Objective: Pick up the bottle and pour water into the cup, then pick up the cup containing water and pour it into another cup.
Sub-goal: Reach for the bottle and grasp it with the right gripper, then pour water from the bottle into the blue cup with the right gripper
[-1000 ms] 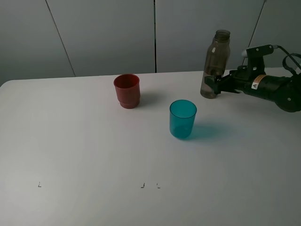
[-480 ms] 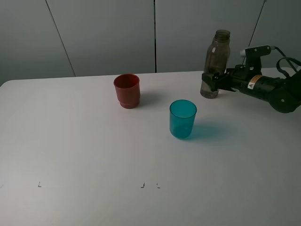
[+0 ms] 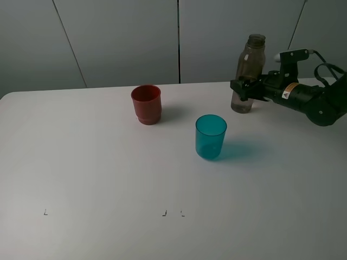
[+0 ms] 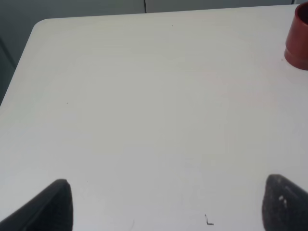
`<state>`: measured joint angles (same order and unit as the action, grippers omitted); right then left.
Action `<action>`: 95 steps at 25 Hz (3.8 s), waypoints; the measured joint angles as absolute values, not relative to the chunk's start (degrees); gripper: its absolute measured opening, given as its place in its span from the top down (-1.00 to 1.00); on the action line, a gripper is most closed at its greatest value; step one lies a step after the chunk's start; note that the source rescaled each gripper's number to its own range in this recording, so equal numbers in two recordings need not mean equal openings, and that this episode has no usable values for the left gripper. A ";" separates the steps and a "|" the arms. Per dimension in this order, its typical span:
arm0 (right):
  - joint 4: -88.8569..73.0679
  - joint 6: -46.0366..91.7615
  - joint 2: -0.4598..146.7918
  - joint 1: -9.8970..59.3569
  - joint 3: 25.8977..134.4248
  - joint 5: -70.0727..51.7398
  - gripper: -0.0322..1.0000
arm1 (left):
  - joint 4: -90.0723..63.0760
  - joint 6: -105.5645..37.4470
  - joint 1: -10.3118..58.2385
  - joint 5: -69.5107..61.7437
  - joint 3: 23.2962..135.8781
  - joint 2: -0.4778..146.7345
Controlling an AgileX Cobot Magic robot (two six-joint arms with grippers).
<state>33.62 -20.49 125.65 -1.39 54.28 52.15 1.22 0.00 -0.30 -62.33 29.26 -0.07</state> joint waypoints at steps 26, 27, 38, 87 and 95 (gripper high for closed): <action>30.70 -21.82 129.91 1.01 58.83 53.27 0.00 | 1.22 0.00 -0.30 -62.33 29.26 -0.07; 30.56 -21.57 129.91 1.01 58.83 53.27 0.69 | 1.22 0.00 -0.30 -62.33 29.26 -0.07; 30.59 -21.39 129.91 1.11 58.83 53.05 0.91 | 1.22 0.00 -0.30 -62.33 29.26 -0.07; 53.06 17.71 123.01 -2.77 56.23 55.38 0.91 | 1.22 0.00 -0.30 -62.33 29.26 -0.07; 53.06 25.82 123.01 -2.77 56.24 54.77 0.91 | 1.22 0.00 -0.30 -62.33 29.26 -0.07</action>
